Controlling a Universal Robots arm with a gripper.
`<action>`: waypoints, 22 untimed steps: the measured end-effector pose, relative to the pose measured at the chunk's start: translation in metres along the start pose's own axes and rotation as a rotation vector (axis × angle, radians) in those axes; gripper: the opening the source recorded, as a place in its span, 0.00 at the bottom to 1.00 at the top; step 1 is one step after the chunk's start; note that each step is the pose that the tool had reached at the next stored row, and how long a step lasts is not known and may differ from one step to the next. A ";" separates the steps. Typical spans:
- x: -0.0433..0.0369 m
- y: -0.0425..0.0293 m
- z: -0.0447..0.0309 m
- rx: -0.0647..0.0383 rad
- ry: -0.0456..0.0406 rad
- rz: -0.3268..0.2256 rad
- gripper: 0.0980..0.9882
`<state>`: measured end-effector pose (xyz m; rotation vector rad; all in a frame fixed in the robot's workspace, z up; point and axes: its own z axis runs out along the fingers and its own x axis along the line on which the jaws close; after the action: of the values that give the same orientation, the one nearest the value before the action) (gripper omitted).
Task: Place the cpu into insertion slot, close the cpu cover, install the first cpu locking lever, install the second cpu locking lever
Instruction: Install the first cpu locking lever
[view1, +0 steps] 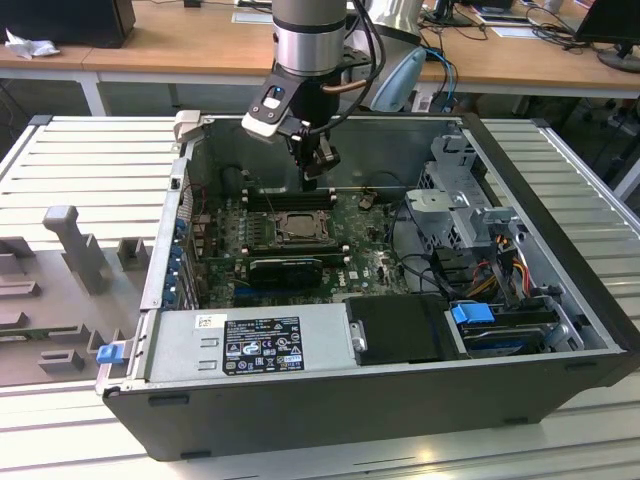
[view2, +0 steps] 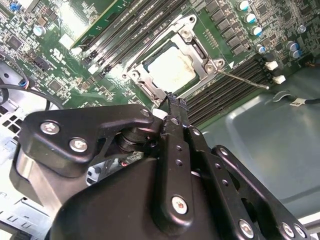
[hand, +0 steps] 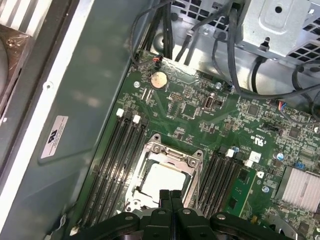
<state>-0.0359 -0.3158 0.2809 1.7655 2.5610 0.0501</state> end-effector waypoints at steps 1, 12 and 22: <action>0.0000 0.0000 0.0000 0.000 0.0002 -0.004 0.01; 0.0000 0.0000 0.0000 0.000 0.0025 -0.056 0.01; 0.0000 0.0000 0.0000 -0.001 0.0051 -0.116 0.01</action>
<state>-0.0359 -0.3158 0.2809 1.6146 2.6609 0.0529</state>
